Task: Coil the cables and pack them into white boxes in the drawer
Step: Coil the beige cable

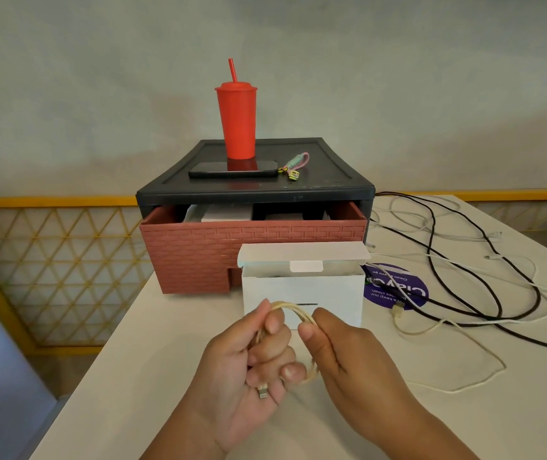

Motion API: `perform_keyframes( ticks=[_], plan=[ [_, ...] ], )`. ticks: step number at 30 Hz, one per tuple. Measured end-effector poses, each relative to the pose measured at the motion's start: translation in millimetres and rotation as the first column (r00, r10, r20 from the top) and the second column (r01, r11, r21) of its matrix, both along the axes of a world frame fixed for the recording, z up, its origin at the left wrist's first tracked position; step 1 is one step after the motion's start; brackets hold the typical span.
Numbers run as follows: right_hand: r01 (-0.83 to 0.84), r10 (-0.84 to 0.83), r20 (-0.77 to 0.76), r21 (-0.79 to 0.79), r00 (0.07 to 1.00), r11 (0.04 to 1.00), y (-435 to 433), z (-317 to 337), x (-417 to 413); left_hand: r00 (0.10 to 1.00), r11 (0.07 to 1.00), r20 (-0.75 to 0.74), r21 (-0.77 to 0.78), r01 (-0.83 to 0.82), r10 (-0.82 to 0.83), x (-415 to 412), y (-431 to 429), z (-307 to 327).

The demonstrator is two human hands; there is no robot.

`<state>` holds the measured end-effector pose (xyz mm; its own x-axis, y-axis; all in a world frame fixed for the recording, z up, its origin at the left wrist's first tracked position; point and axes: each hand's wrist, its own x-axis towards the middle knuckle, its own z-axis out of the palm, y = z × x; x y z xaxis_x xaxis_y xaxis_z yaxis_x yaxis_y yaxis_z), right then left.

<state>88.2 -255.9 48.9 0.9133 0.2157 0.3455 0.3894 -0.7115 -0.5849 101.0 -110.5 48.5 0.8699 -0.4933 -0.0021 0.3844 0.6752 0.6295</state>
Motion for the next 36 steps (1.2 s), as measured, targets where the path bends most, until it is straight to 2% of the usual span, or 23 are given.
perform_keyframes(
  ticks=[3, 5, 6, 8, 10, 13, 15, 18, 20, 23, 26, 28, 31, 33, 36],
  plan=[
    [-0.007, 0.009, -0.036, 0.070, 0.999, 0.998, -2.3, -0.2, 1.5, 1.000, 0.991, -0.003, -0.135, -0.023, 0.023, 7.6, 9.1, -1.2],
    [0.002, -0.002, -0.038, 0.025, 0.999, 1.000, -2.1, -2.5, 2.9, 0.989, 0.956, 0.107, -0.264, 0.125, -0.100, 13.9, 11.8, -7.0],
    [0.006, -0.006, -0.042, -0.005, 0.999, 1.000, -1.4, -3.9, 3.6, 0.988, 0.956, 0.122, -0.266, 0.121, -0.092, 15.7, 13.4, -9.3],
    [0.005, -0.010, -0.062, -0.068, 0.998, 0.998, 0.5, -6.5, 3.9, 0.991, 0.988, 0.119, -0.146, -0.047, 0.065, 13.5, 14.8, -6.9],
    [0.014, -0.025, -0.076, -0.143, 0.997, 0.990, 2.7, -7.5, 2.8, 0.994, 0.987, 0.085, -0.151, -0.054, 0.067, 11.4, 9.0, -5.1],
    [0.024, -0.064, -0.109, -0.331, 0.992, 0.943, 6.0, -10.1, 0.2, 0.962, 0.959, -0.006, -0.084, -0.271, 0.272, 8.4, 3.6, -3.5],
    [-0.019, -0.050, -0.149, -0.433, 0.988, 0.901, 9.5, -12.0, -1.4, 0.938, 0.938, 0.015, 0.005, -0.347, 0.347, 8.4, 0.3, -0.7],
    [-0.101, -0.017, -0.219, -0.518, 0.976, 0.850, 14.2, -13.5, -4.7, 0.905, 0.907, 0.169, 0.097, -0.409, 0.390, 9.5, -1.5, -2.2],
    [-0.150, 0.017, -0.243, -0.541, 0.970, 0.827, 16.6, -14.0, -6.0, 0.871, 0.854, 0.312, 0.245, -0.460, 0.380, 11.9, -0.7, -7.9],
    [-0.149, 0.051, -0.194, -0.537, 0.980, 0.830, 17.2, -8.9, -9.0, 0.819, 0.684, 0.526, 0.511, -0.520, 0.230, 10.7, -1.7, -15.2],
    [-0.114, 0.067, -0.107, -0.534, 0.992, 0.837, 13.4, -2.0, -10.1, 0.774, 0.562, 0.625, 0.606, -0.563, 0.102, 6.5, -4.4, -16.9],
    [-0.157, 0.119, -0.103, -0.552, 0.987, 0.819, 12.3, -0.8, -10.4, 0.773, 0.567, 0.627, 0.605, -0.559, 0.092, 6.5, -5.4, -17.2],
    [-0.202, 0.191, -0.078, -0.562, 0.978, 0.802, 17.7, -1.7, -11.8, 0.805, 0.640, 0.576, 0.567, -0.518, 0.141, 9.5, -4.8, -17.4],
    [-0.145, 0.224, 0.050, -0.624, 0.973, 0.768, 17.5, -6.4, -12.4, 0.817, 0.670, 0.557, 0.550, -0.498, 0.149, 10.9, -4.6, -16.6],
    [0.012, 0.139, 0.186, -0.639, 0.973, 0.769, 12.1, -5.7, -11.5, 0.797, 0.661, 0.596, 0.560, -0.499, 0.098, 10.4, -7.7, -18.1]
  ],
)
